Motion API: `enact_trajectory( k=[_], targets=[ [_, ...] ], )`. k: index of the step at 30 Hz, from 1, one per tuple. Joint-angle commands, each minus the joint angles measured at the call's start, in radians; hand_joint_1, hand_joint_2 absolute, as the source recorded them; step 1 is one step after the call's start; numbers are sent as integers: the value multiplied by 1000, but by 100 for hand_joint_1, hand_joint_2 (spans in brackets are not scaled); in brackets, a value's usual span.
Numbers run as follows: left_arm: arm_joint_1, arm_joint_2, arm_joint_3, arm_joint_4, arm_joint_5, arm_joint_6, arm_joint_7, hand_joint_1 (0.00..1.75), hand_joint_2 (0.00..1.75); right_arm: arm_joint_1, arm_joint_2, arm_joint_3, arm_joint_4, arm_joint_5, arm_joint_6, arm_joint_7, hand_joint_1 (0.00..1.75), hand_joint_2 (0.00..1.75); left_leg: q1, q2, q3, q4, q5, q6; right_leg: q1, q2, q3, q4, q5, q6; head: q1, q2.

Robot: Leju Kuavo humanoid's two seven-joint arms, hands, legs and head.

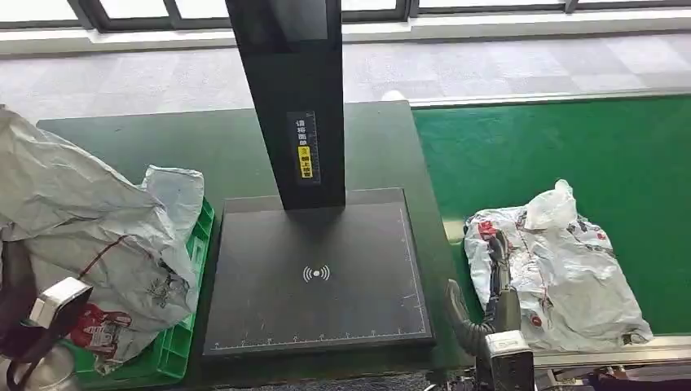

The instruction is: Moved the parcel from conveyor to table for the left to box.

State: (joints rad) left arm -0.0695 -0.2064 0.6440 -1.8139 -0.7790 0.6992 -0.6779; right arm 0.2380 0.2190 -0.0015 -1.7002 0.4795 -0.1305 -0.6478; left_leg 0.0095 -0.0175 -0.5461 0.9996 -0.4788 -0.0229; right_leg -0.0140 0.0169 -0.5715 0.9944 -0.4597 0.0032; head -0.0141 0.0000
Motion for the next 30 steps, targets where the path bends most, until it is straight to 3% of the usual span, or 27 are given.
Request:
enact_trajectory(
  k=[1, 4, 17, 23, 25, 26, 27, 30],
  targets=[
    [-118, -2, 65, 251, -206, -1, 51, 175, 175, -34, 23, -37, 17, 7, 11, 9, 0, 175, -1, 0, 1, -2, 1, 1, 0, -2, 1, -1, 0, 0, 0, 0],
    [-152, 3, 43, 296, -274, -1, 99, 175, 175, -30, 25, -37, 12, 10, 13, 12, 0, 175, 0, -3, -1, -2, 3, 1, 1, -6, 1, -3, 2, -1, 0, 0],
    [-152, 3, 43, 296, -274, -1, 99, 175, 175, -30, 25, -37, 12, 10, 13, 12, 0, 175, 0, 0, 0, -1, 1, 1, 1, -2, 0, -1, 1, 0, 0, 0],
    [-161, 49, -38, 448, -394, -1, 234, 175, 175, -25, 24, -35, 19, 17, 18, 11, 0, 175, 0, -2, -1, -2, 2, 1, 0, -4, 0, -2, 2, 0, 0, 0],
    [-185, 37, 8, 456, -380, -1, 217, 175, 175, -35, 25, -34, 23, 22, 17, 12, 0, 175, 0, -2, -1, -2, 2, 1, 0, -5, 0, -2, 2, -1, 0, 0],
    [-197, 56, 14, 499, -358, -1, 237, 0, 175, -38, 25, -35, 26, 24, 17, 14, 0, 175, 0, -2, -1, -1, 1, 0, 0, -3, -1, -1, 1, 0, 0, 0],
    [-202, 65, 14, 514, -342, -1, 242, 0, 0, -38, 25, -35, 26, 25, 17, 15, 0, 175, 0, -2, -1, -1, 2, 1, 1, -4, -1, -2, 2, -1, 0, 0],
    [-216, 75, 76, 524, -261, -1, 212, 0, 0, -27, 19, -34, 32, 30, 9, 19, 0, 175, -1, -1, 0, -1, 1, 0, 0, -2, 0, -1, 1, 0, 0, 0]
  ],
)
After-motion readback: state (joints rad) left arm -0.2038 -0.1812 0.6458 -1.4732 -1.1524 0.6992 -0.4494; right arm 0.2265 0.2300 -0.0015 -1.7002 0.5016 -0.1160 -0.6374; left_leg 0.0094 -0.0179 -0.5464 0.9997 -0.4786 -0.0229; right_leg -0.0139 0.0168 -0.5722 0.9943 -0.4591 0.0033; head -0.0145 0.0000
